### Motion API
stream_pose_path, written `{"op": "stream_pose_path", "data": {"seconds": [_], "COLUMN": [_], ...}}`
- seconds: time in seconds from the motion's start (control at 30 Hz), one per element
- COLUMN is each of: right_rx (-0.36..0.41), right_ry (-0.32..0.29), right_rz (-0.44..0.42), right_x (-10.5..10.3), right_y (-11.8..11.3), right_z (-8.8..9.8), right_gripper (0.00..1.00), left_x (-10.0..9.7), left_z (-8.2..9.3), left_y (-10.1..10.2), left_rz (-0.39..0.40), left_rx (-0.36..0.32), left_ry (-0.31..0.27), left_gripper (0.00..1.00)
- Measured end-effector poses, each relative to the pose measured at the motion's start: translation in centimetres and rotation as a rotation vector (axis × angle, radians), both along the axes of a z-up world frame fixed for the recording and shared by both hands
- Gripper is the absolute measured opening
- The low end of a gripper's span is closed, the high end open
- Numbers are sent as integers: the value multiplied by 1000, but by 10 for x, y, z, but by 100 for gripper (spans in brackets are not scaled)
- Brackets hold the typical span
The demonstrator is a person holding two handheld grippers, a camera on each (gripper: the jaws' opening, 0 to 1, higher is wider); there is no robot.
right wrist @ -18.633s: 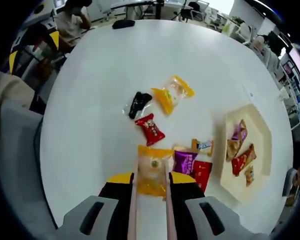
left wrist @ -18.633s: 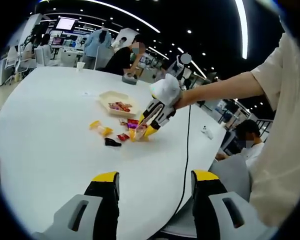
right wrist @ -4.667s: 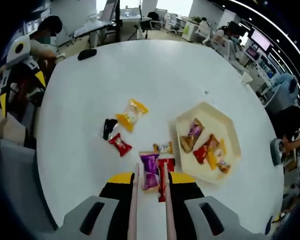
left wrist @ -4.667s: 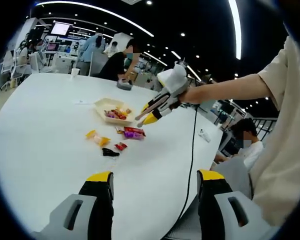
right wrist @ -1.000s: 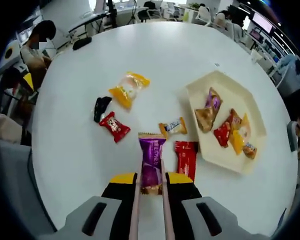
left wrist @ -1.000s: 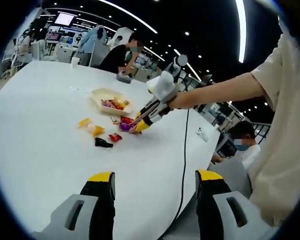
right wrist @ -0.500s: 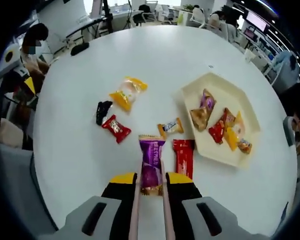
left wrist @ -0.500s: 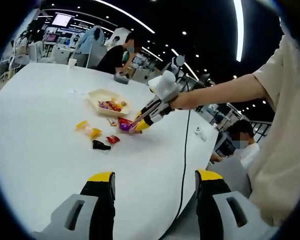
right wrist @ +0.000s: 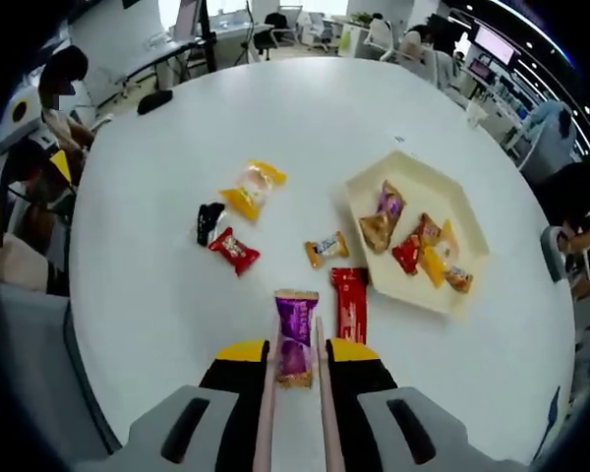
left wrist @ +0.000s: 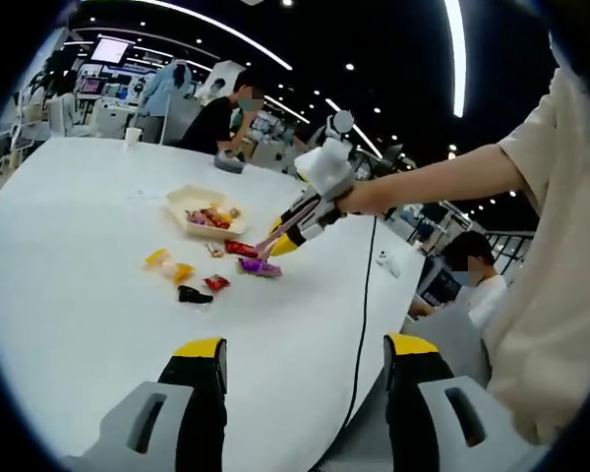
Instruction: Place the target food into the container with the food tongs after gripping and lifting it, then release it inside without dropping or visibly crushing the food.
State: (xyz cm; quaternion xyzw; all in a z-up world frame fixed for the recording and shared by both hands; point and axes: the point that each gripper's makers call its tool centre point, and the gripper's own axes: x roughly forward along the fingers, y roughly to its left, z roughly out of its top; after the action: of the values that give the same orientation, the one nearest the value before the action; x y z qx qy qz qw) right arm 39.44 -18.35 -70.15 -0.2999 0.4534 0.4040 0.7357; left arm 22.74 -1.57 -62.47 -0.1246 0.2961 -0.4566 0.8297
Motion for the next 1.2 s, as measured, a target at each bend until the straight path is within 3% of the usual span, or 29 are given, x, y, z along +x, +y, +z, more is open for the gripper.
{"op": "stream_pose_path", "data": {"seconds": [0.2, 0.53, 0.93, 1.2], "right_rx": [-10, -105, -120, -94], "right_ry": [-1, 51, 71, 78], "right_rz": [9, 97, 63, 35], "right_x": [0, -7, -4, -6], "right_y": [1, -5, -15, -19], "right_z": [-1, -31, -42, -40], "right_gripper": [22, 23, 24, 24], "left_x": [-3, -1, 1, 0], "left_z": [4, -5, -11, -12], "left_y": [0, 10, 4, 3], "left_rz": [-4, 27, 17, 18], "left_rx": [-4, 5, 9, 13], "left_ry": [-9, 15, 38, 44], "left_gripper": [63, 63, 63, 63]}}
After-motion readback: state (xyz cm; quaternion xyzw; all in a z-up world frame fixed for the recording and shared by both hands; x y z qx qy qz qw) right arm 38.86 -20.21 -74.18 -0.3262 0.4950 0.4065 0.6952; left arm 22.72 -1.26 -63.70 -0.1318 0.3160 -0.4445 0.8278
